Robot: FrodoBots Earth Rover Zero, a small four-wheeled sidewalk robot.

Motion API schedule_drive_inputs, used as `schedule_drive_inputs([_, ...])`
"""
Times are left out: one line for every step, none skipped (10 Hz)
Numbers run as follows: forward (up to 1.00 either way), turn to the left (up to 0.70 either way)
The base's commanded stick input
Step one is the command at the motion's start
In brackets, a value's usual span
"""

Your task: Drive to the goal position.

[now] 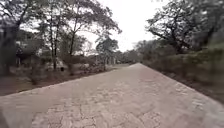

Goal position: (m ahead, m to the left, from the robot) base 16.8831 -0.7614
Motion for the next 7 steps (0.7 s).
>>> schedule_drive_inputs([0.7,0.0])
schedule_drive_inputs([0.7,0.0])
schedule_drive_inputs([0.7,0.0])
schedule_drive_inputs([0.7,0.0])
schedule_drive_inputs([0.7,0.0])
schedule_drive_inputs([0.7,0.0])
schedule_drive_inputs([0.7,0.0])
